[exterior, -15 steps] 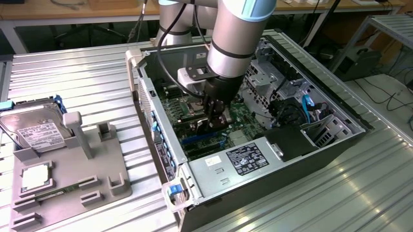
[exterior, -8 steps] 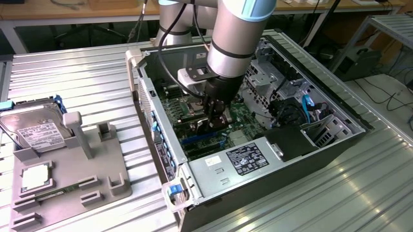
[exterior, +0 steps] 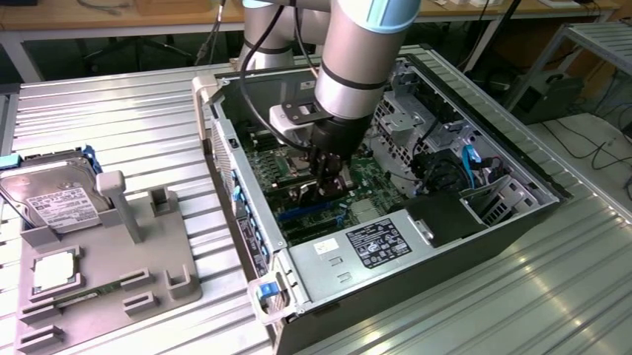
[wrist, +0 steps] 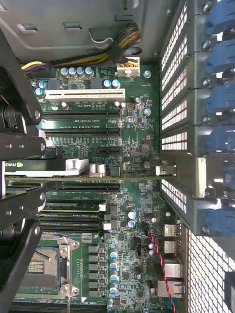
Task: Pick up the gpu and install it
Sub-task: 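Insert the gpu into the slot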
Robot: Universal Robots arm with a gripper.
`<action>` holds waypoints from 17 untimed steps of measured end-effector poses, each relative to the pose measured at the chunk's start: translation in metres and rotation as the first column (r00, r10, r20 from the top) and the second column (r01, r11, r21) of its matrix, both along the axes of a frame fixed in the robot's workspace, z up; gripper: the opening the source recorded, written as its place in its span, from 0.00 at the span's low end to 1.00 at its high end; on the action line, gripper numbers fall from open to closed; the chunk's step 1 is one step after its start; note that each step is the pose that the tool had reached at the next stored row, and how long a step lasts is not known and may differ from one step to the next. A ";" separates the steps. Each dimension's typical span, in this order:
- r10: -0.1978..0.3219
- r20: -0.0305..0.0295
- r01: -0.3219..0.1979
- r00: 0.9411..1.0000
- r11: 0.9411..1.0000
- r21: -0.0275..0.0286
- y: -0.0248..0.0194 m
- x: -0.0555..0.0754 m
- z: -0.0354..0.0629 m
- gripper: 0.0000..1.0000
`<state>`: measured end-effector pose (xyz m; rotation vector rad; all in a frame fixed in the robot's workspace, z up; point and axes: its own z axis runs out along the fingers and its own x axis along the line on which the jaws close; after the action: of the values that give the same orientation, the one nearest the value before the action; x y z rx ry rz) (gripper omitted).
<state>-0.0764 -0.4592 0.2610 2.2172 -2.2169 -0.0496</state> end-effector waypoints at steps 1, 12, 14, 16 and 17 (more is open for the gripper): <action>-0.001 0.000 0.001 1.000 1.000 0.000 0.0000 0.000 0.0000 0.27; -0.005 0.000 0.005 1.000 1.000 0.000 0.0012 -0.002 -0.0001 0.27; -0.005 0.000 0.005 1.000 1.000 0.000 0.0015 -0.002 -0.0002 0.27; -0.005 0.000 0.005 1.000 1.000 0.000 0.0015 -0.002 -0.0002 0.27; -0.005 0.000 0.005 1.000 1.000 0.000 0.0015 -0.003 -0.0003 0.27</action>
<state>-0.0792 -0.4577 0.2607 2.2116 -2.2226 -0.0497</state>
